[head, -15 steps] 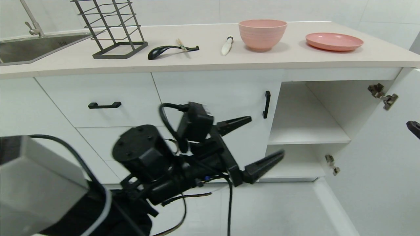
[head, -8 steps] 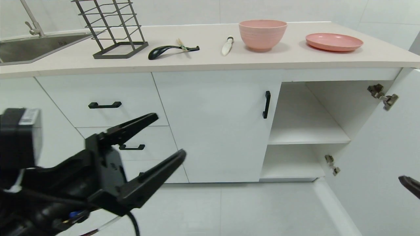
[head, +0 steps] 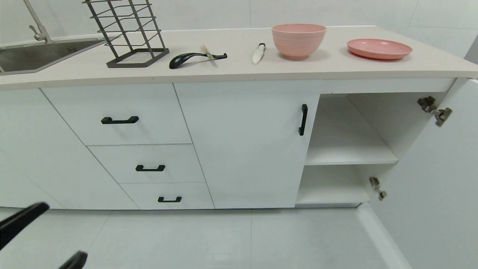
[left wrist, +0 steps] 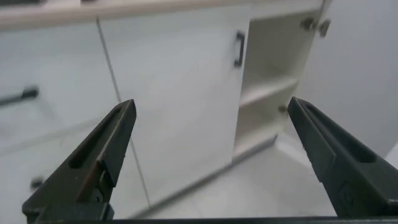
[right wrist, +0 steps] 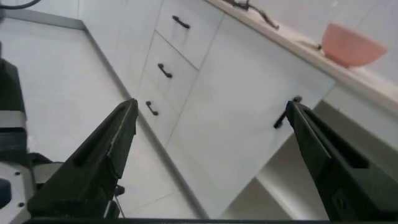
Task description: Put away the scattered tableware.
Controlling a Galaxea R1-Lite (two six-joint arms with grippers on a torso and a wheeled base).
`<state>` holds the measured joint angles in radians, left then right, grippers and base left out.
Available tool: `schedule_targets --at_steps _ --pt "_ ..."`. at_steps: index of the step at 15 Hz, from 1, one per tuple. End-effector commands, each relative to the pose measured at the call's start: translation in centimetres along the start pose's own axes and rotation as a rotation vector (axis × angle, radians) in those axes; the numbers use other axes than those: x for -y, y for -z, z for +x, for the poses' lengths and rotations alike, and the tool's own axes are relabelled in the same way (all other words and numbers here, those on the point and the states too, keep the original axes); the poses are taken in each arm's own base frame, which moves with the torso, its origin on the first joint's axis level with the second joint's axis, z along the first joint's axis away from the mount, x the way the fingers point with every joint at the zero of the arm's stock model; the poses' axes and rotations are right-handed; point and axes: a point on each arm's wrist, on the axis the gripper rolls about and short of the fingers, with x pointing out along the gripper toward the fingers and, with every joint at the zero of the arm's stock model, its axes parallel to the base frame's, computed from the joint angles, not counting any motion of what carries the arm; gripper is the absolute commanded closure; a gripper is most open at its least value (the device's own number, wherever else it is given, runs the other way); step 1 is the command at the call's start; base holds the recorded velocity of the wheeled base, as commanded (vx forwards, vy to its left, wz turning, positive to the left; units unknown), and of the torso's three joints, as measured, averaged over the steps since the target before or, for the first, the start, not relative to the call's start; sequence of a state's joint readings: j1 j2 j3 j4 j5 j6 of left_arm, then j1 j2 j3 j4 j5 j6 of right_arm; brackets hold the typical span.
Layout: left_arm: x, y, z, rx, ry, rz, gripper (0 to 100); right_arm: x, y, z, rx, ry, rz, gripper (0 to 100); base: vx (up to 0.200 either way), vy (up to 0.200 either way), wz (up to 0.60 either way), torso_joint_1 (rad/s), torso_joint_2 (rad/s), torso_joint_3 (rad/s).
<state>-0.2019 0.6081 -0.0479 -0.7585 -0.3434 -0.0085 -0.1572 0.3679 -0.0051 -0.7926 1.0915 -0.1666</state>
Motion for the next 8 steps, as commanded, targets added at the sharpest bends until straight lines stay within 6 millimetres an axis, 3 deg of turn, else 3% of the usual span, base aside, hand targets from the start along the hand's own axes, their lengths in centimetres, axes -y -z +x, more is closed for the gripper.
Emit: schedule_targets --at_steps 1,4,5,6,8 --pt "2.4 1.2 -6.0 0.037 -0.095 0.058 0 -3.5 1.0 -1.7 -0.003 0.003 0.049 0 0.000 0.000 0.00 0.000 0.00 0.000" --pt "3.0 7.0 -7.2 -0.171 -0.215 0.048 0 -3.8 2.2 -1.9 -0.050 -0.055 0.191 0 0.000 0.000 0.00 0.000 0.00 0.000" --pt "2.9 6.9 -7.3 -0.175 -0.247 0.069 0 -3.8 2.4 -2.0 -0.045 -0.088 0.218 0 0.000 0.000 0.00 0.000 0.00 0.000" --pt "2.6 6.9 -7.4 -0.192 -0.390 0.121 0 -3.9 2.4 -2.2 -0.034 -0.090 0.217 0 0.000 0.000 0.00 0.000 0.00 0.000" --pt "2.3 7.0 -7.5 -0.201 -0.526 0.116 0 -3.7 2.6 -2.3 -0.071 0.058 0.212 0 0.000 0.000 0.00 0.000 0.00 0.000"
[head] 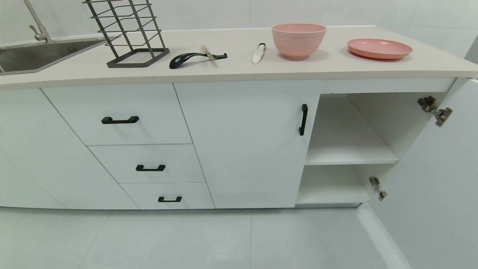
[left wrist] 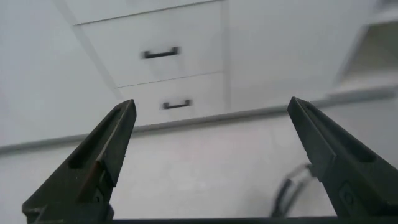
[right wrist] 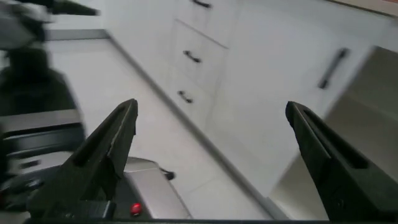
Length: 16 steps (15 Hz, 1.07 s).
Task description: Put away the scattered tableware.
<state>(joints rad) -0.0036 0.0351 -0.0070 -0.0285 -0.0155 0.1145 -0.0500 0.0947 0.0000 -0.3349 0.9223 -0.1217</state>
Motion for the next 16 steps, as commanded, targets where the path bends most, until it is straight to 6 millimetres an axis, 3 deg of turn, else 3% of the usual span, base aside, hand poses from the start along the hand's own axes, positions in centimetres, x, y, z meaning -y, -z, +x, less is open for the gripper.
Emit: schedule_targets --at_steps 1,4,10,13,16 --pt "0.0 0.3 -0.2 0.021 -0.049 -0.024 0 0.4 0.7 -0.2 -0.071 0.292 0.031 0 0.000 0.000 0.00 0.000 0.00 0.000" --pt "0.0 0.5 -0.2 0.000 -0.022 -0.030 0 0.7 3.4 -1.2 -0.394 0.806 0.157 0 0.000 0.000 0.00 0.000 0.00 0.000" --pt "0.0 0.5 -0.2 0.000 -0.022 -0.091 0 0.7 3.4 -1.2 -0.351 0.827 0.234 0 0.000 0.000 0.00 0.000 0.00 0.000" --pt "0.0 0.6 -0.2 -0.002 -0.024 -0.068 0 0.8 3.4 -1.2 -0.351 0.829 0.235 0 0.000 -0.200 0.00 0.002 0.00 -0.001" --pt "0.0 0.6 -0.2 -0.002 -0.022 -0.078 0 0.8 3.4 -1.2 -0.344 0.850 0.250 0 0.133 -0.133 0.00 0.000 0.00 0.003"
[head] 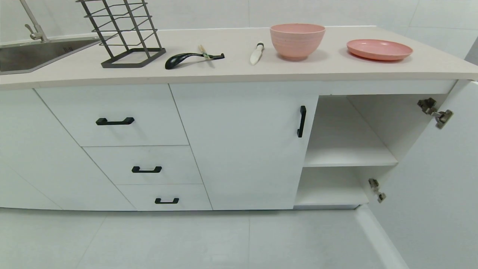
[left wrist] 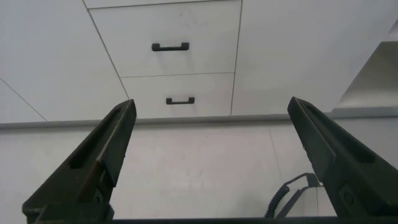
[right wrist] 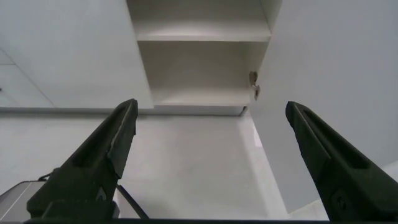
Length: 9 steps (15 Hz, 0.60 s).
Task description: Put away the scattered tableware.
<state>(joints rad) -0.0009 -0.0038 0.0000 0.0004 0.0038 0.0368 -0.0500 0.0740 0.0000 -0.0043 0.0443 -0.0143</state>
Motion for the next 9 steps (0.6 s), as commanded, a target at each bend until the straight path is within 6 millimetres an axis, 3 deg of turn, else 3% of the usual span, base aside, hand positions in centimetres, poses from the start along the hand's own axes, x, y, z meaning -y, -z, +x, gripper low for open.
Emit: schedule_targets --at_steps 1,3,8,9 --pt "0.00 -0.06 0.02 -0.002 -0.002 -0.005 0 0.01 -0.01 0.03 -0.004 0.002 0.004 0 0.000 0.000 -0.60 0.012 -0.01 -0.002" --pt "0.00 -0.04 0.02 -0.003 0.000 -0.037 0 0.01 -0.01 0.03 -0.004 0.002 0.001 0 0.000 0.000 -0.60 0.000 0.00 0.005" --pt "0.00 -0.07 0.02 0.000 -0.002 -0.043 0 0.00 0.00 0.03 -0.005 -0.001 -0.001 0 0.000 0.000 0.00 0.000 0.00 0.000" --pt "0.00 -0.07 0.02 0.000 -0.002 -0.043 0 0.01 0.00 0.03 -0.005 0.000 0.001 0 0.200 0.000 0.00 0.002 0.00 -0.002"
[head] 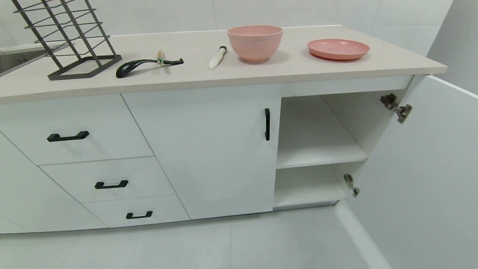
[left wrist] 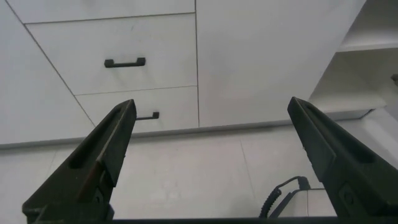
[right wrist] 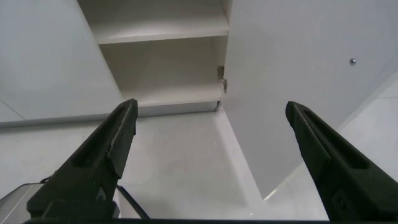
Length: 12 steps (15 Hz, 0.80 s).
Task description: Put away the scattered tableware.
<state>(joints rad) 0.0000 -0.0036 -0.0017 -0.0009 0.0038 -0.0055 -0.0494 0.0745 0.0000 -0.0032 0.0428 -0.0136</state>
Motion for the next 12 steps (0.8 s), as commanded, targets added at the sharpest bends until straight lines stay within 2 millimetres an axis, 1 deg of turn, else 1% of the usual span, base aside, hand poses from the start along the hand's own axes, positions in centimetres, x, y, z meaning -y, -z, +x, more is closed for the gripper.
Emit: schedule_targets --at_steps 1,2,8,12 --pt "0.00 -0.01 0.03 -0.003 -0.001 -0.001 0 0.00 -0.01 0.03 -0.004 0.001 0.002 0 0.200 0.000 0.00 0.002 0.00 0.007" --pt "0.00 -0.01 0.03 -0.003 -0.001 -0.002 0 0.00 -0.01 0.03 -0.004 0.001 0.003 0 0.200 0.000 0.00 -0.002 0.01 0.007" --pt "0.00 0.01 0.03 -0.005 -0.001 -0.008 0 0.00 -0.01 0.03 -0.004 0.001 0.001 0 0.000 0.000 0.00 0.000 0.00 0.000" --pt "0.00 0.01 0.03 -0.005 -0.001 -0.007 0 0.00 -0.01 0.03 -0.004 0.001 0.001 0 0.200 0.000 0.00 0.001 0.00 0.005"
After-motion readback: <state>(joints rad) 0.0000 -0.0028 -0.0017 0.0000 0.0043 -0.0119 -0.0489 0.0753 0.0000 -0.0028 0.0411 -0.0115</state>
